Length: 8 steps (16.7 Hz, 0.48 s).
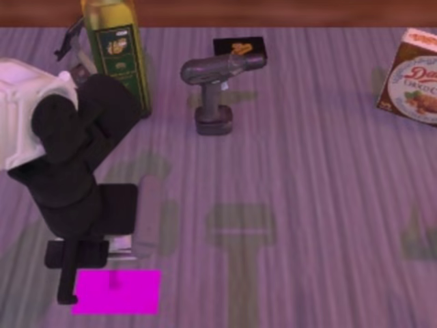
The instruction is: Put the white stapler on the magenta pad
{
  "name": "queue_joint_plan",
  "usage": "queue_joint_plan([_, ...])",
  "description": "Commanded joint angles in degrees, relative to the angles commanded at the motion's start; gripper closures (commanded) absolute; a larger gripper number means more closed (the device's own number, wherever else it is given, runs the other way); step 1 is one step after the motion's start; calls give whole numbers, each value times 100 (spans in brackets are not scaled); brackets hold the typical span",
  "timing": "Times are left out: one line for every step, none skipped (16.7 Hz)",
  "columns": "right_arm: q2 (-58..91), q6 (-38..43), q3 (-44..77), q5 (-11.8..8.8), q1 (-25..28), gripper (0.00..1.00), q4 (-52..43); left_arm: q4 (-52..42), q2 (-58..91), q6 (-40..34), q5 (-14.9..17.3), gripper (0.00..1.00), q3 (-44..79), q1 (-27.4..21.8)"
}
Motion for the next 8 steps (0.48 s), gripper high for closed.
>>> queue_joint_plan([0,0,0,0,0,0,0,74,32,-4,0,100,-45,5])
queue_joint_plan([0,0,0,0,0,0,0,204,87,-12,0,100,-122,14])
queue_joint_plan([0,0,0,0,0,0,0,384,163,-20,1,100,-227,23])
queue_joint_plan([0,0,0,0,0,0,0,609,258,-25,1,100,-354,30])
queue_joint_plan([0,0,0,0,0,0,0,871,368,-25,0,100,-497,33])
queue_joint_plan([0,0,0,0,0,0,0,1156,487,-20,0,100,-651,32])
queue_joint_plan([0,0,0,0,0,0,0,1448,609,-13,-1,100,-809,28])
queue_joint_plan([0,0,0,0,0,0,0,1732,726,-4,-1,100,-964,21])
